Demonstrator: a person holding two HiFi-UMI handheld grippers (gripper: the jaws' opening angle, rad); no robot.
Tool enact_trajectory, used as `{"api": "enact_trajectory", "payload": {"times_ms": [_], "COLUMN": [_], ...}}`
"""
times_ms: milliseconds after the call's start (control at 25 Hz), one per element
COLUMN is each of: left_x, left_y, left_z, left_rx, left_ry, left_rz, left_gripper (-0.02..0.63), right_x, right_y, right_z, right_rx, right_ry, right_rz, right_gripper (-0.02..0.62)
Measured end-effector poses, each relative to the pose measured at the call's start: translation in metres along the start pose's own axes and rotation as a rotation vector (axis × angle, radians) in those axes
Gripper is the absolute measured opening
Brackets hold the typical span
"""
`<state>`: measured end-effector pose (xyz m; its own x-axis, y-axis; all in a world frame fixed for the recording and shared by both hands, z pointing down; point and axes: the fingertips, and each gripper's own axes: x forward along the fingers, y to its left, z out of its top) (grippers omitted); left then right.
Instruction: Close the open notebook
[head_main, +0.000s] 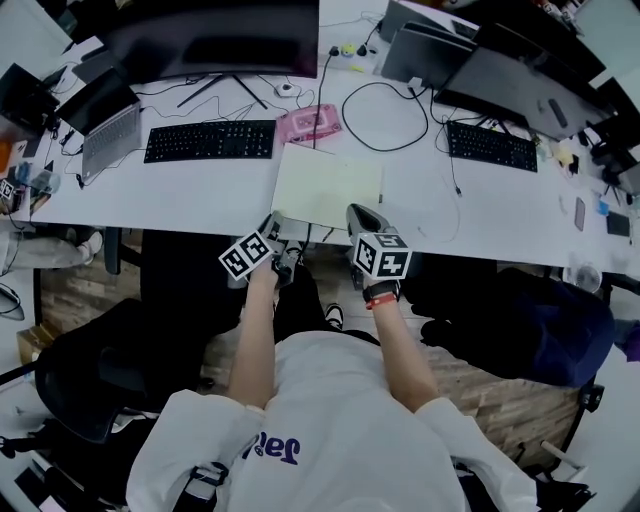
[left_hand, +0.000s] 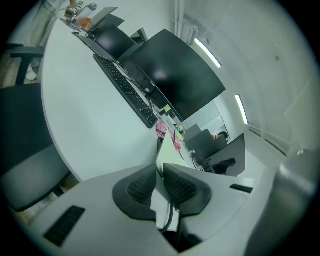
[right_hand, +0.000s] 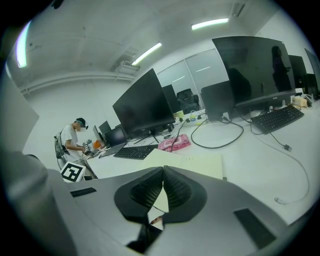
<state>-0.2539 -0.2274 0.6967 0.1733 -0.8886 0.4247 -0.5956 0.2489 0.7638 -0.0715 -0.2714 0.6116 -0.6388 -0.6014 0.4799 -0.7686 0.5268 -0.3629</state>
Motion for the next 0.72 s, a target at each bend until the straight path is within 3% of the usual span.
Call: {"api": "enact_trajectory", "payload": {"times_ms": [240, 720], "left_x": [-0.001, -0.009], "left_y": [0.003, -0.017], "left_z": [0.0, 0.001], "left_rx": [-0.082, 0.022], "left_ry": [-0.018, -0.014], "left_rz": [-0.047, -0.031], "left_gripper": [0.047, 0.04], "right_x": [-0.002, -0.012], "right_y": [-0.008, -0.02], "right_z": [-0.008, -0.009], "right_rx": [0.047, 0.17], "right_ry": [-0.002, -0.04], "right_rz": [-0.023, -0.009], "right_gripper": [-0.002, -0.002]}}
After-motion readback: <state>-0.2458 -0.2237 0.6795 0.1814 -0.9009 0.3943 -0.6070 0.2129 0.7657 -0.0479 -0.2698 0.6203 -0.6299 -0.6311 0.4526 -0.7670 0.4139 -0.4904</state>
